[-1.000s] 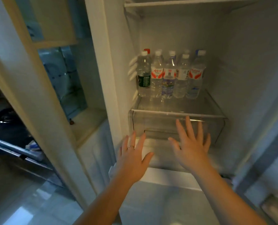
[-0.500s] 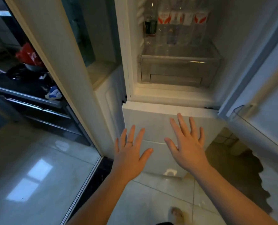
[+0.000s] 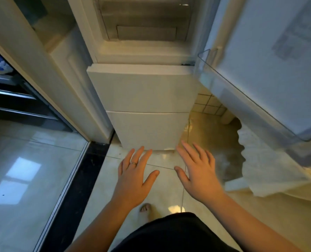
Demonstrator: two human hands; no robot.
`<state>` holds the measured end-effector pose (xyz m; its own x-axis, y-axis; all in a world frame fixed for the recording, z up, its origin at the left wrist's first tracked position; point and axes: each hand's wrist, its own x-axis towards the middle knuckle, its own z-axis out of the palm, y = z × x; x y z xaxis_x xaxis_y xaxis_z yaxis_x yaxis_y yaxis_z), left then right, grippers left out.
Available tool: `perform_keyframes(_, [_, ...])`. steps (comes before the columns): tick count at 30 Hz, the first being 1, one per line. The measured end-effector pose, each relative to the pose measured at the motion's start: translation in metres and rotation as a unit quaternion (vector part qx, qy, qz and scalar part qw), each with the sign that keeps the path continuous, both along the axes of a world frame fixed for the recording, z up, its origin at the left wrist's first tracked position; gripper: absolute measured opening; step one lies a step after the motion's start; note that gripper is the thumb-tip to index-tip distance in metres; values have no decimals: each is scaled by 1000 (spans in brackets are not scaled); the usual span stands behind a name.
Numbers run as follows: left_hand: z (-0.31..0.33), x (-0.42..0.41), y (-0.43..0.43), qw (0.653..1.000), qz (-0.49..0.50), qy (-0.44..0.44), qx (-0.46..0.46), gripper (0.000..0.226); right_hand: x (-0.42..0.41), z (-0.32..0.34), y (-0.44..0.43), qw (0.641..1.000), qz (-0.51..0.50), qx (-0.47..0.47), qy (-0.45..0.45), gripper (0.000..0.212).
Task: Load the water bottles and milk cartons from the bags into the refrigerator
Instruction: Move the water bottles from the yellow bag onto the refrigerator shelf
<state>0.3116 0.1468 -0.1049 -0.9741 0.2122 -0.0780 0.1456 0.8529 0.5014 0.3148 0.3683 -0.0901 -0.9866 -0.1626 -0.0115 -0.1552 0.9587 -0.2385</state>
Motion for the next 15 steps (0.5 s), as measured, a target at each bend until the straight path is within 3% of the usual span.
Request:
perform_keyframes(5, [-5, 59, 77, 1000, -3, -29, -6, 88, 65, -10, 83, 1000, -8, -11, -13, 58])
perform_keyframes(15, [-16, 167, 256, 998, -35, -58, -3, 65, 189, -18, 254, 997, -61, -33, -26, 59])
